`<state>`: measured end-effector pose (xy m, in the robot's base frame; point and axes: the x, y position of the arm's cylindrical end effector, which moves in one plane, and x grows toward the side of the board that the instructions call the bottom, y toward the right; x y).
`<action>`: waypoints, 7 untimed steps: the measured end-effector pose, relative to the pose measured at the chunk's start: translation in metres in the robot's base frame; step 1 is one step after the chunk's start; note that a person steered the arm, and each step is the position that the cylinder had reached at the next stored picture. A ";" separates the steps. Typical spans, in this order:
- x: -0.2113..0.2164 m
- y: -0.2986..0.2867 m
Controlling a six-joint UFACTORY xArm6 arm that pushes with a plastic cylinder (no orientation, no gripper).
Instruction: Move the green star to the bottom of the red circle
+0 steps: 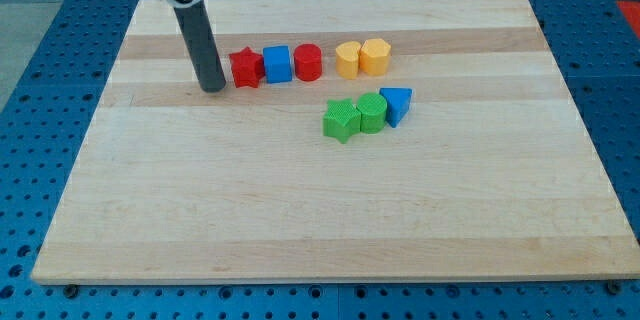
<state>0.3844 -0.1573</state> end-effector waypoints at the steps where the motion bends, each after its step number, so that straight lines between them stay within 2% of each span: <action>1: 0.040 0.023; 3: 0.091 0.122; 5: 0.097 0.186; 6: 0.089 0.180; 7: 0.072 0.142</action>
<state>0.4564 -0.0157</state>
